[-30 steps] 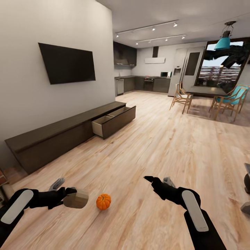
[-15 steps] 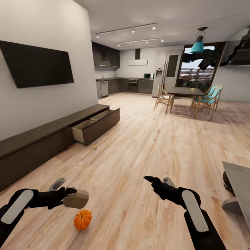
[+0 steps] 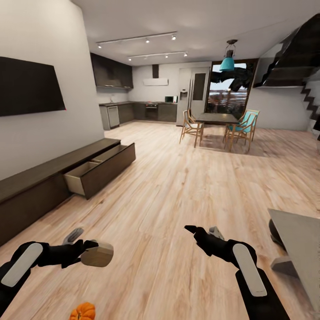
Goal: Place each of the two pumpkins and all three candles from the living room inside a cabinet in the living room (use any cabinet), then make sure every cabinet is closed, and position the cauldron so it is next to a table in the living room.
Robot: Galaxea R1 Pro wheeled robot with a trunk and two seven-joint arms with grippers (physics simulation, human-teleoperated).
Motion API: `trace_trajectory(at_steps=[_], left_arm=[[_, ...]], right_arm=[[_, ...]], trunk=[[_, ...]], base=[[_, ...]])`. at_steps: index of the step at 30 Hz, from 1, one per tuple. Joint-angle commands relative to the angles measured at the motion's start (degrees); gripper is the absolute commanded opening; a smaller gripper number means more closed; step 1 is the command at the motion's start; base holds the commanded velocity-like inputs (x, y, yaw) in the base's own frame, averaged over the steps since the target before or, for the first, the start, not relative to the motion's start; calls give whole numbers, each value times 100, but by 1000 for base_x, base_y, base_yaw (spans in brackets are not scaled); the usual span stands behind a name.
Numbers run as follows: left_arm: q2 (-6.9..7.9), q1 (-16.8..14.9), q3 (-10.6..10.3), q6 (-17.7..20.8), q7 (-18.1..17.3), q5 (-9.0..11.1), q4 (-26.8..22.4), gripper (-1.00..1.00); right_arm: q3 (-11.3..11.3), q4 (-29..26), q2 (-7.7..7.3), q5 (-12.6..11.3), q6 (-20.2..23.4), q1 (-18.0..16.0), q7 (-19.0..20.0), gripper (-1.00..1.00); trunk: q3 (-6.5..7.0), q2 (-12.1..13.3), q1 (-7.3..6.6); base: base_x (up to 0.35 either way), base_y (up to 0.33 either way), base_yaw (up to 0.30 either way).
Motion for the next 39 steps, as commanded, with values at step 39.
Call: trace_trajectory(at_steps=[39], left_arm=[[-2,-3,-10,7,27,70,38,-100]], right_arm=[[-12,-18,6,-60,21,-5,-55,100]], trunk=[[3,-3,3]], base=[[314,-110,-13]])
